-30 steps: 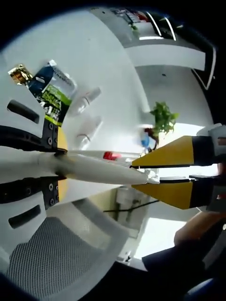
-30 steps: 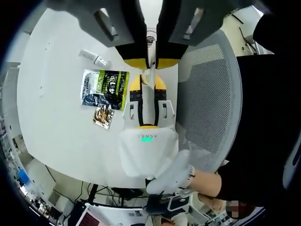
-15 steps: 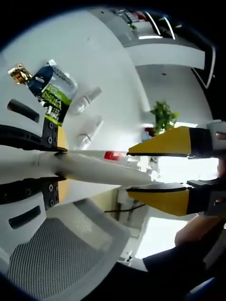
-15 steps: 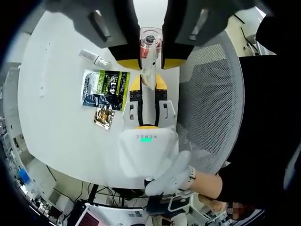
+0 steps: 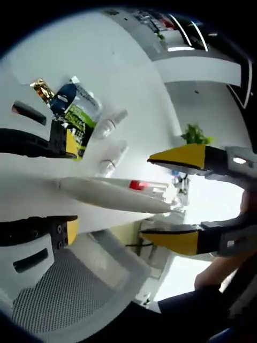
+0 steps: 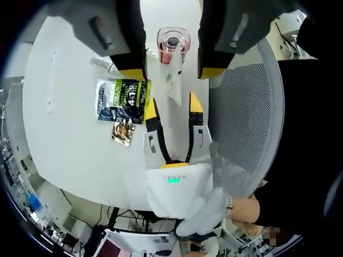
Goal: Arrange the skincare products in the storage area until every visible bottle or jar stands upright without overlapping.
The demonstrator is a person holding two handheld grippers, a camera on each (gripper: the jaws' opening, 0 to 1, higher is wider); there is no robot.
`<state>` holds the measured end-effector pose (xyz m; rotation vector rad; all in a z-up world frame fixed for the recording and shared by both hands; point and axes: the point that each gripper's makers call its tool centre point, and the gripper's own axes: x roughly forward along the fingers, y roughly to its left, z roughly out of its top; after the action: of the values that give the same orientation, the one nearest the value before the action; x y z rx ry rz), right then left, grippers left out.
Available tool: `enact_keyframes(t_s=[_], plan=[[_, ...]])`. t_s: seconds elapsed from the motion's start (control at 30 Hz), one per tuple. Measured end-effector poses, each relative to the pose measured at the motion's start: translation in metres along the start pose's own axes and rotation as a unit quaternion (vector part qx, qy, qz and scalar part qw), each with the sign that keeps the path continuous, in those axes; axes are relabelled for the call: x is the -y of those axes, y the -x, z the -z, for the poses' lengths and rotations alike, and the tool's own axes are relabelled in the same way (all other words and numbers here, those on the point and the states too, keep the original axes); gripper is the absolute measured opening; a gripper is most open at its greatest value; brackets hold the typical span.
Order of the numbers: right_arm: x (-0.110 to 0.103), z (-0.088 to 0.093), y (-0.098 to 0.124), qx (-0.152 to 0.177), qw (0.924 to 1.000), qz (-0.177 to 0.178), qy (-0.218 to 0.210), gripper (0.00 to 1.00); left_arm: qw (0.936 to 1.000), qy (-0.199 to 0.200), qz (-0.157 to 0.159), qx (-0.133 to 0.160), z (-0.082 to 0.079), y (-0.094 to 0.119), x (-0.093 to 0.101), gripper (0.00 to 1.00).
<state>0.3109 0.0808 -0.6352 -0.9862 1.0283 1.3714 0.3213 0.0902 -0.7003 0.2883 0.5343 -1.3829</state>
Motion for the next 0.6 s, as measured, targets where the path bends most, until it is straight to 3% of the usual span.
enact_keyframes(t_s=[0.47, 0.6], plan=[[0.009, 0.003, 0.007, 0.037, 0.9977, 0.049, -0.029, 0.79, 0.9981, 0.017, -0.057, 0.018, -0.015, 0.035, -0.005, 0.72], [0.010, 0.003, 0.009, 0.053, 0.9967, 0.058, -0.019, 0.94, 0.9974, 0.013, -0.068, 0.020, -0.019, 0.044, -0.005, 0.79]])
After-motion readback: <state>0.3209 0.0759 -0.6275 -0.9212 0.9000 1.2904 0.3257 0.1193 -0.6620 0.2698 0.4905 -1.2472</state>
